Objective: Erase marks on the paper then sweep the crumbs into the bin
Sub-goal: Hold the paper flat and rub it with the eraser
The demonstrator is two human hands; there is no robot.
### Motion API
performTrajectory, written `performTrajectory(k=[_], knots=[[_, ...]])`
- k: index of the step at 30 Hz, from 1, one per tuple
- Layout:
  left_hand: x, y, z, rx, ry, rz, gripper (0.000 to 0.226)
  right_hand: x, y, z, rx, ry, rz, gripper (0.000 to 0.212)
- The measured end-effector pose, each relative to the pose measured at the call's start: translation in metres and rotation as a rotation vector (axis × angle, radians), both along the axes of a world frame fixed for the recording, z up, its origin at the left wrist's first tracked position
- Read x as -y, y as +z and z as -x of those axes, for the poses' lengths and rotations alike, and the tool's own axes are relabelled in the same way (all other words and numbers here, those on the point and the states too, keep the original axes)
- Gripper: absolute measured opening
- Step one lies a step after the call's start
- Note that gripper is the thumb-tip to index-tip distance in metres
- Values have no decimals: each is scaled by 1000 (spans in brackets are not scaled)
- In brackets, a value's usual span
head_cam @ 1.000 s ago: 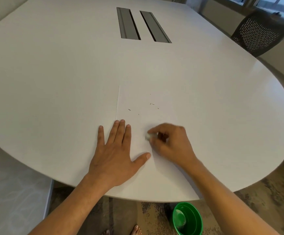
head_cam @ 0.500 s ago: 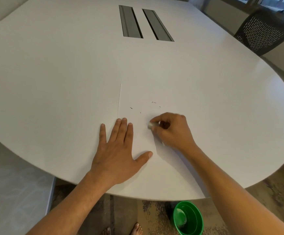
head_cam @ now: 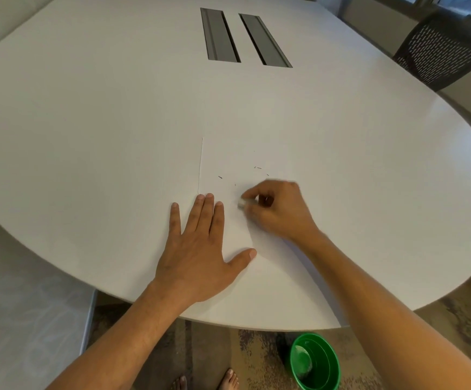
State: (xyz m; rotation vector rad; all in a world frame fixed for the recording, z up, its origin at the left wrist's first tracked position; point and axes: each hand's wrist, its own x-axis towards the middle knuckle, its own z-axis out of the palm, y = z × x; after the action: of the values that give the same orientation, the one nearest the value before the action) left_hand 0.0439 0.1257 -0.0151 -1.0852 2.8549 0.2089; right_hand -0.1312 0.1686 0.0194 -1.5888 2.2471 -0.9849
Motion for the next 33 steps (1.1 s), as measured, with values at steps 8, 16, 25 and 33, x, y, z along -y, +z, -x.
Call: performTrajectory(k=[8,16,25,33], knots=[[2,-1,0,-5,4,4,101,-13,-7,-13,-55,136,-3,18],[1,-1,-1,-6,7,2,101,0,-2,-9,-53,46,1,13],[0,1,0,15,4,5,100,-3,-3,4,19,-27,27,6],[1,-1,0,5,3,1,101,-13,-2,-5,1,-29,13,5]])
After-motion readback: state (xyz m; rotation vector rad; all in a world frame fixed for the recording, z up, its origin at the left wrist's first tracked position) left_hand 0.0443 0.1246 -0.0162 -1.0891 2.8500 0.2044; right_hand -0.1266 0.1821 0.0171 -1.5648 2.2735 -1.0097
